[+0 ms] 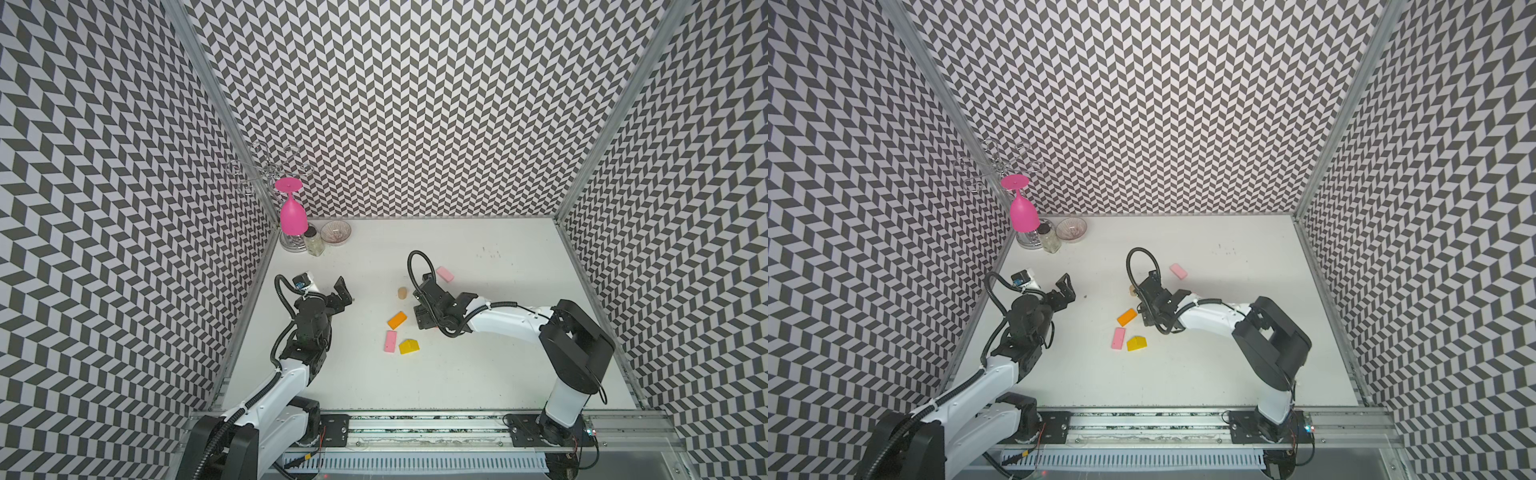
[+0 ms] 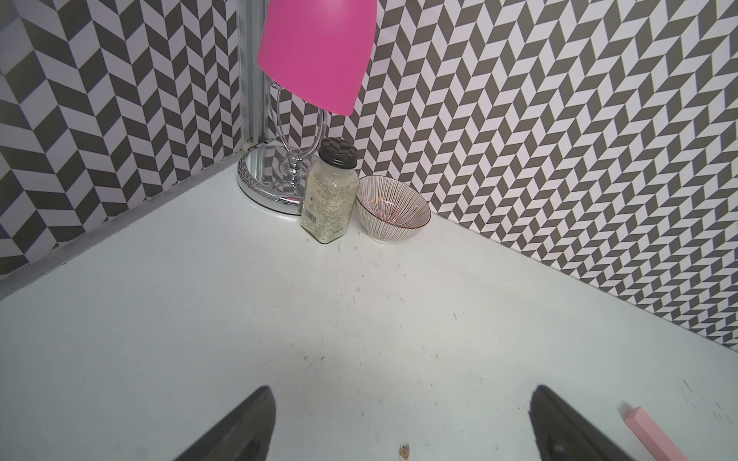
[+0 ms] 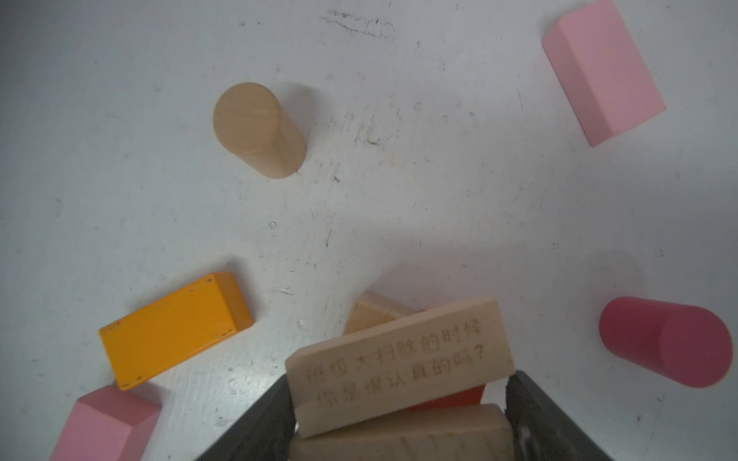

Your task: Build the wood block tower

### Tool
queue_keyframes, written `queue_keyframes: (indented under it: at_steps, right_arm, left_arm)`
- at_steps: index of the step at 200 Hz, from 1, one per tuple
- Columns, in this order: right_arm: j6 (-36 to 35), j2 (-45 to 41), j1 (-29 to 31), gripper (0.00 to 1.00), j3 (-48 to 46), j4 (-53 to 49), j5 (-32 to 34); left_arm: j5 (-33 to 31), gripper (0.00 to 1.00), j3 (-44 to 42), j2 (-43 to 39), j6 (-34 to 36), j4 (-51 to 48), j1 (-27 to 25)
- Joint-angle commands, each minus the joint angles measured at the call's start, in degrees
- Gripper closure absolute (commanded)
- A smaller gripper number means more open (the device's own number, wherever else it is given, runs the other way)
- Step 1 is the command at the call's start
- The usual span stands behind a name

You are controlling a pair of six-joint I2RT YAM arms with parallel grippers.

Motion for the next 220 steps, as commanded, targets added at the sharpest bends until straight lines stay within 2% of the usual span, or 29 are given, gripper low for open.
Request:
queue_keyframes:
  at_steps: [1, 31, 59, 72, 118, 220]
  right_arm:
    - [1.5, 0.82, -0.53, 0.14, 0.7, -0.26, 1.46]
    - [1.65, 0.86, -0.64, 0.07, 1.03, -0.04, 1.31]
    - [2.47, 0.86, -0.71, 0.05, 1.4, -0.09, 0.3]
    - [3.04, 0.11, -0.6, 0.0, 0.88, 0.1, -0.24]
    - [3.29, -4.32, -0.33, 0.01, -3.59, 4.67, -3.61]
    - [7.34, -4.81, 1.55, 0.01, -5.19, 3.37, -2.24]
  left_arm:
    - [-0.1, 0.0, -0.43, -0.5, -0.14, 1.71, -0.3]
    - [-0.1, 0.0, -0.51, -0.59, -0.23, 1.68, -0.3]
    - [-0.07, 0.0, -0.51, -0.59, -0.19, 1.64, -0.3]
    - [-0.01, 0.0, -0.5, -0.49, -0.19, 1.65, -0.3]
    - [-0.01, 0.0, -0.51, -0.59, -0.19, 1.66, -0.3]
    - [-0.01, 0.0, -0.6, -0.68, -0.15, 1.8, -0.3]
